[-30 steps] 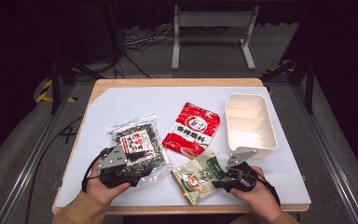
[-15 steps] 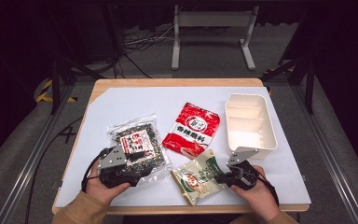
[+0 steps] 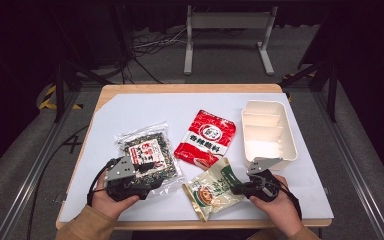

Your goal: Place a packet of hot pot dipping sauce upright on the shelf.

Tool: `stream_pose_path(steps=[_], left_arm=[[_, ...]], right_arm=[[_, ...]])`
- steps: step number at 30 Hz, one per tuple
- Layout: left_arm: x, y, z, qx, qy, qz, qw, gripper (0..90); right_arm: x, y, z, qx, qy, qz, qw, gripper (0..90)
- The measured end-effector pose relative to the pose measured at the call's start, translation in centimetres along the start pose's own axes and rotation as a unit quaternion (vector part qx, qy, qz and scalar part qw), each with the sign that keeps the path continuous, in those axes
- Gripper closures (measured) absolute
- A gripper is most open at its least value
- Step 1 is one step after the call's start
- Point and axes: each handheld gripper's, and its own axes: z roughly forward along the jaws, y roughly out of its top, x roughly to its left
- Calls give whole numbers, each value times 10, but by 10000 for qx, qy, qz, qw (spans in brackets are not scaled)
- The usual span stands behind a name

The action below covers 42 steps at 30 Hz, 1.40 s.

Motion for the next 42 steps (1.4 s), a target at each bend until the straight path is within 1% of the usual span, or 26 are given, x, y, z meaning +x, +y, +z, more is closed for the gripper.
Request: stream_pose_path(steps=[5, 9, 10, 17, 20, 23, 26, 27, 29, 30, 34, 40, 42], left_arm=[[0, 0, 1, 40, -6, -18, 10000, 372], [0, -1, 2, 68, -23, -8, 10000, 369], [0, -1, 2, 68, -23, -8, 10000, 368], [0, 0, 2, 64, -9, -18, 10000, 366], [0, 0, 2, 59, -13, -20, 10000, 365], [0, -1, 3, 48, -21, -23, 10000, 360], [0, -1, 2, 57, -9, -29, 10000, 359], [0, -1, 2, 61, 3, -10, 10000, 359], [0, -1, 1, 53, 20, -34, 10000, 358], [1, -1, 0, 50, 26, -32, 10000, 358], [0, -2, -1, 50, 69, -43, 10000, 356], [1, -3, -3, 17, 98, -76, 9999, 356], [1, -2, -4, 6, 110, -64, 9999, 355]], right_arm=[[3, 5, -8, -82, 46, 4, 10000, 893], [11, 12, -19, -178, -13, -149, 9997, 895], [11, 12, -19, -178, -13, -149, 9997, 895], [17, 21, -34, -241, -91, -303, 9992, 896], [19, 27, -40, -244, -135, -405, 9988, 897], [24, 33, -48, -240, -246, -565, 9978, 897], [27, 38, -56, -256, -306, -687, 9968, 897], [27, 39, -58, -256, -325, -709, 9966, 897], [29, 44, -64, -238, -382, -793, 9958, 897], [29, 44, -64, -238, -382, -793, 9958, 897], [31, 52, -73, -185, -511, -972, 9938, 897], [29, 63, -81, -142, -649, -1086, 9919, 897], [26, 67, -84, -152, -627, -1095, 9919, 897]])
